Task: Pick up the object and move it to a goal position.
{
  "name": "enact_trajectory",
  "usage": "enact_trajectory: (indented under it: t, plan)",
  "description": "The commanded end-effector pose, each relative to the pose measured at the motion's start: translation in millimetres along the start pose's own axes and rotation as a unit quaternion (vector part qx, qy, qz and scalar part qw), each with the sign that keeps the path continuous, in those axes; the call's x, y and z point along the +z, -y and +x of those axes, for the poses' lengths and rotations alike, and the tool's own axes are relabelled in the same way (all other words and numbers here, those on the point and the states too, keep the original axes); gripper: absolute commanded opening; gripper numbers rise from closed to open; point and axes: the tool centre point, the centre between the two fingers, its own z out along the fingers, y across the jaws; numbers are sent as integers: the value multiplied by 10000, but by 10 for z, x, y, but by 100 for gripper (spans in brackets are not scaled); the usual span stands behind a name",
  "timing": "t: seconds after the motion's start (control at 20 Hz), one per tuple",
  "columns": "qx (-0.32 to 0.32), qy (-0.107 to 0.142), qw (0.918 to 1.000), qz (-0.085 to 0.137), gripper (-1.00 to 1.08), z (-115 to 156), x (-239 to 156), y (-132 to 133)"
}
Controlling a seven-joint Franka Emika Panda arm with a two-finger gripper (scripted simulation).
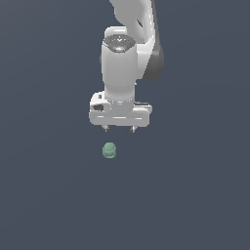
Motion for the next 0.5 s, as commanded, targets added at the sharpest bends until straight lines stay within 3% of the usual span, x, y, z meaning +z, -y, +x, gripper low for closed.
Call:
enact_trajectory:
  t: [0.0, 0.45]
  plan:
    - [-13, 18, 10000, 0, 100, -3, 45, -19]
    - [-193, 194, 9996, 44, 100, -46, 584, -244]
